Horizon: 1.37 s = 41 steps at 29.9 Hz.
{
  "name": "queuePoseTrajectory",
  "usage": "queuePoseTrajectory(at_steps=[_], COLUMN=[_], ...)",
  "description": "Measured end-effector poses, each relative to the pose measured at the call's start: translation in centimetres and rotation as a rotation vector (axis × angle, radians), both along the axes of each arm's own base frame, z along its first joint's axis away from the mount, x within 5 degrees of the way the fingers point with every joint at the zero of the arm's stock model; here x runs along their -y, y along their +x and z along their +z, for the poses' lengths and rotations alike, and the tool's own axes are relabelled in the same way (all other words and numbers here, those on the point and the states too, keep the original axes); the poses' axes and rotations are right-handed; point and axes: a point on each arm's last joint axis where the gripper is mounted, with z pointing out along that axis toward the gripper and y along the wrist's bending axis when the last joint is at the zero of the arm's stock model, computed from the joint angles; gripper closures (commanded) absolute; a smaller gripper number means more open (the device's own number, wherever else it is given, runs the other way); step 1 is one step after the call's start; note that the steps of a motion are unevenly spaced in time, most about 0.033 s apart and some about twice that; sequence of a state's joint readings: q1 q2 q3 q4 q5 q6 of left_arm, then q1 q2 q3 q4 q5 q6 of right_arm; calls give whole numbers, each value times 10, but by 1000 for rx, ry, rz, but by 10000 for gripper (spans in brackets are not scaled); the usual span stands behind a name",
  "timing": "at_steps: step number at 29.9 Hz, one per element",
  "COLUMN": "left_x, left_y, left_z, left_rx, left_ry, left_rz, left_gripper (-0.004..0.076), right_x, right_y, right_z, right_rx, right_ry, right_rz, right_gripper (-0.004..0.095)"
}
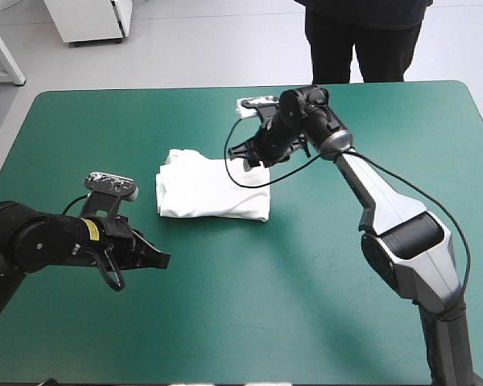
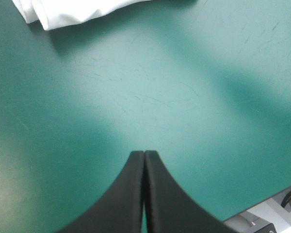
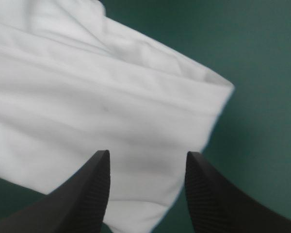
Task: Fold the cloth
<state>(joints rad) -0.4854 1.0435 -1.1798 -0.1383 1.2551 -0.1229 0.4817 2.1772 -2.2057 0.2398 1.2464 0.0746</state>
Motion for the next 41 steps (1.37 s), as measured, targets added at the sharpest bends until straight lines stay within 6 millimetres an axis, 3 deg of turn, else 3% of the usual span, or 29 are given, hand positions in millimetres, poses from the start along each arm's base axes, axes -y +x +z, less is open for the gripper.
queuePoseTrajectory(at_steps=[6, 20, 23, 26, 35, 41], left_x=[0, 0, 0, 0, 0, 0], left_y=[0, 0, 0, 0, 0, 0], left_z=[0, 0, 0, 0, 0, 0], left_rx=[1, 3, 3, 3, 6, 7], left_ry=[1, 4, 4, 4, 9, 10], left_rz=[-3, -7, -7, -7, -8, -8], left_gripper=[746, 746, 746, 746, 746, 746], right_x=[26, 13, 11, 10, 9, 24], right_y=[2, 8, 8, 8, 7, 5], right_z=[-36, -79, -81, -83, -82, -77], right_rx=[-122, -244, -247, -250, -231, -180], right_ry=[-59, 8, 16, 17, -27, -122], right_rz=[-39, -6, -8, -8, -19, -30], right_gripper=[459, 487, 627, 917, 925, 925])
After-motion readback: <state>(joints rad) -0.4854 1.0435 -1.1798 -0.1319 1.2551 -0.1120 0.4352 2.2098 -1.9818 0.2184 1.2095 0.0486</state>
